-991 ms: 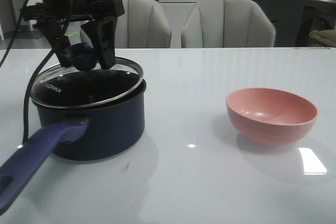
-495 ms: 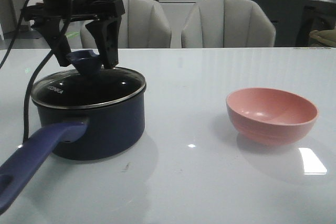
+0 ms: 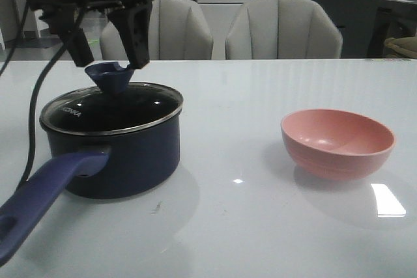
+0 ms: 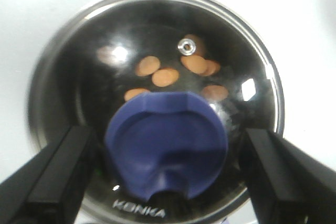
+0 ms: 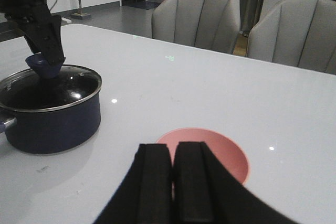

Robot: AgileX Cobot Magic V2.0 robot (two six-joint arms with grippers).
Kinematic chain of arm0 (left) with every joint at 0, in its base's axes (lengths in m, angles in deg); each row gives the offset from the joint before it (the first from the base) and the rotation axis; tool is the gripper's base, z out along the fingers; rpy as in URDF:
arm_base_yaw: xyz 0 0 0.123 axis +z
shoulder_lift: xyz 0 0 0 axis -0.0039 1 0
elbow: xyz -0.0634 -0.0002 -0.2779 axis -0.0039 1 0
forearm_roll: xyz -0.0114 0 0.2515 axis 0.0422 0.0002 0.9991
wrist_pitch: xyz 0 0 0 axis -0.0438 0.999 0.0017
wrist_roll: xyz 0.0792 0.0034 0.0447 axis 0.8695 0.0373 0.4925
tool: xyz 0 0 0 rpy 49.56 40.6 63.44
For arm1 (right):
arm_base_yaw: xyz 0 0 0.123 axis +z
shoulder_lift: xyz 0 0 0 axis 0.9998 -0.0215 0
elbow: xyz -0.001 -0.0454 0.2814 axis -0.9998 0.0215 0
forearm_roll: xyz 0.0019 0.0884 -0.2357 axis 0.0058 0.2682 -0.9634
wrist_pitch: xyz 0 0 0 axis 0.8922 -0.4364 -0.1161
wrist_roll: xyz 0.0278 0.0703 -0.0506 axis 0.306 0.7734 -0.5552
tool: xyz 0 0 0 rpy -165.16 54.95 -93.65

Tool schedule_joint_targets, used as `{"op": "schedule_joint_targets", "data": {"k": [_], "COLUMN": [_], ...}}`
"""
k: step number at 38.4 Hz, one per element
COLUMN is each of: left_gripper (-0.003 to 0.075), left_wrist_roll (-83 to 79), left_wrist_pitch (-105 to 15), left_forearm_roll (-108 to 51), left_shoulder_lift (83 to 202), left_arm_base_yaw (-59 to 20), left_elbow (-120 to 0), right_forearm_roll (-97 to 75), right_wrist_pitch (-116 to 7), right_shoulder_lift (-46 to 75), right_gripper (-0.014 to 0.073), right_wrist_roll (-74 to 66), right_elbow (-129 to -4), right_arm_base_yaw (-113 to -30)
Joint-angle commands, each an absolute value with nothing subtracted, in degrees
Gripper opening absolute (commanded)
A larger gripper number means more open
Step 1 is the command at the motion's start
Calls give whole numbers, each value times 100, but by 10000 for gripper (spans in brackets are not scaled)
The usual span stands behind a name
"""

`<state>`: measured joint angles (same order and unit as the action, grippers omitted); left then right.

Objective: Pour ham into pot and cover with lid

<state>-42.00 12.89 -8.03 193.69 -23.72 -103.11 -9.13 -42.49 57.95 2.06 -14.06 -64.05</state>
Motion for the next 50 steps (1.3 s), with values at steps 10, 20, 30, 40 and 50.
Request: {"op": "schedule_joint_targets", "data": {"k": [10, 20, 30, 40, 50], "left_gripper": [565, 565, 565, 551, 327], "left_wrist_roll": [-4206, -4206, -4206, -4206, -4206], "left_wrist_pitch": [815, -389, -1805, -2745, -2978], "left_forearm_roll": [-536, -499, -453, -333, -91], "left_shoulder_lift": [16915, 14771, 12649, 10725, 8868], "left_arm_base_yaw": [-1955, -1733, -1733, -1744, -1744], "left_elbow": [-9436, -7560, -5439, -3771, -2533], "right_forearm_roll": [-927, -927, -927, -927, -927], "right_wrist_pitch": [-3833, -3833, -3833, -3833, -3833], "right_shoulder_lift": [5768, 5768, 5768, 5768, 5768], "right_gripper": [169, 169, 169, 169, 169], "right_wrist_roll": [177, 177, 177, 177, 177], "right_elbow": [-1573, -1573, -1573, -1573, -1573], "right_arm_base_yaw": [-6388, -6388, -6388, -6388, -6388]}}
